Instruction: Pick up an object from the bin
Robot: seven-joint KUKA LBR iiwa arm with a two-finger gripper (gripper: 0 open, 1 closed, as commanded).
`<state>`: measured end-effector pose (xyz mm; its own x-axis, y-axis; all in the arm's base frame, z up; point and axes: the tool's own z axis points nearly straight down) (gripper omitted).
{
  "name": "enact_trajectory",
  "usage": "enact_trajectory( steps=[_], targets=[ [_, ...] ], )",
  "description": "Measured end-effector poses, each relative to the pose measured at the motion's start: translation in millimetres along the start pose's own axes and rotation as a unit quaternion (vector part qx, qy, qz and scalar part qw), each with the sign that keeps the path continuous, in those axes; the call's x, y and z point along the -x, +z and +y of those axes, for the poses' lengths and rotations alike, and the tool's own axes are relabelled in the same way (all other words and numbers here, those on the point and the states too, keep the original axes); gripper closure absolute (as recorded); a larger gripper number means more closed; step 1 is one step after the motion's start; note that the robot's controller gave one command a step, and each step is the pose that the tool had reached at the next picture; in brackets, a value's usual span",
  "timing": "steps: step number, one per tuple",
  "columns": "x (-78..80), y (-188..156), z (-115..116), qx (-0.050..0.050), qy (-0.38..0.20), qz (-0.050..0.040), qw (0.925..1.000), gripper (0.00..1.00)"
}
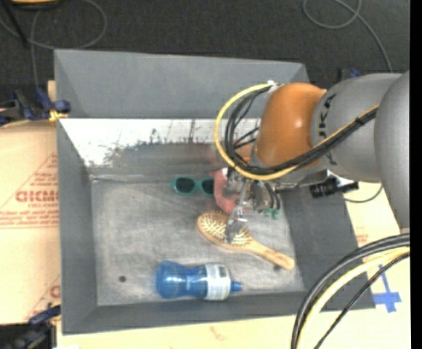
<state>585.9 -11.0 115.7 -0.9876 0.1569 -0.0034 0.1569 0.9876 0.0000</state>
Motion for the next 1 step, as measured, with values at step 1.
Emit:
enact_trajectory(
  steps=[1],
  targets=[
    [-0.1, 20.6, -3.3, 0.001, -0.050, -0.0001, 0.9987, 0.00]
  ],
)
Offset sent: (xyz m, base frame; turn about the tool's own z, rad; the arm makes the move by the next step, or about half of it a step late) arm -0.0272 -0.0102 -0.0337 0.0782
